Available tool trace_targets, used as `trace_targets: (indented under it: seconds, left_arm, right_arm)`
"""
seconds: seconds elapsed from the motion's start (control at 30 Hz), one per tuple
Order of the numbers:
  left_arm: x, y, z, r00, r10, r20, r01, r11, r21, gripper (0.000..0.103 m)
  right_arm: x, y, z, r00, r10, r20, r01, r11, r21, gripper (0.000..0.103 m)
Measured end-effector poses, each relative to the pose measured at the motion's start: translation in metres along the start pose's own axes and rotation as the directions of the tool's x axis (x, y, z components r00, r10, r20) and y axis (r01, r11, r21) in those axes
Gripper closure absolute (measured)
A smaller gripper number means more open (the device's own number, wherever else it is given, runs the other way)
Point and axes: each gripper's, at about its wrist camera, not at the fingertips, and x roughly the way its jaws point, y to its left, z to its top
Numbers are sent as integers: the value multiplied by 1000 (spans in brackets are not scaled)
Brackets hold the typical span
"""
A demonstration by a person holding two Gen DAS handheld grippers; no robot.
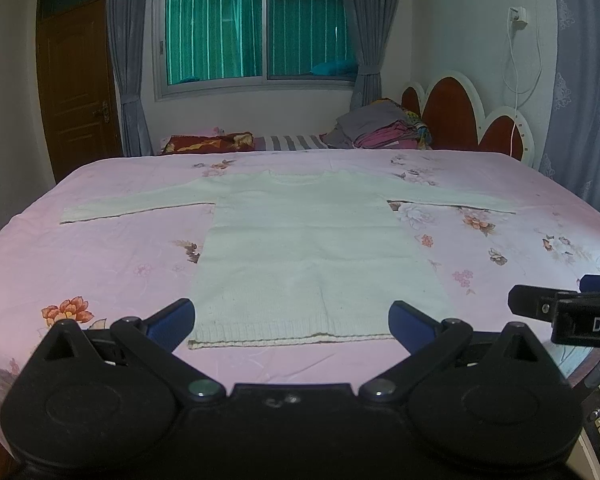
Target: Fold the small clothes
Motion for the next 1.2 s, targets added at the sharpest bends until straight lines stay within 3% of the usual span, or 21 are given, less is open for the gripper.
trace_targets:
  seconds: [1.2]
  left_arm:
    - [2,-1,-1,1000,8,-6,-8,1000,-5,0]
  right_arm:
    - [1,-6,-3,1000,-1,2,1,1000,-3,0]
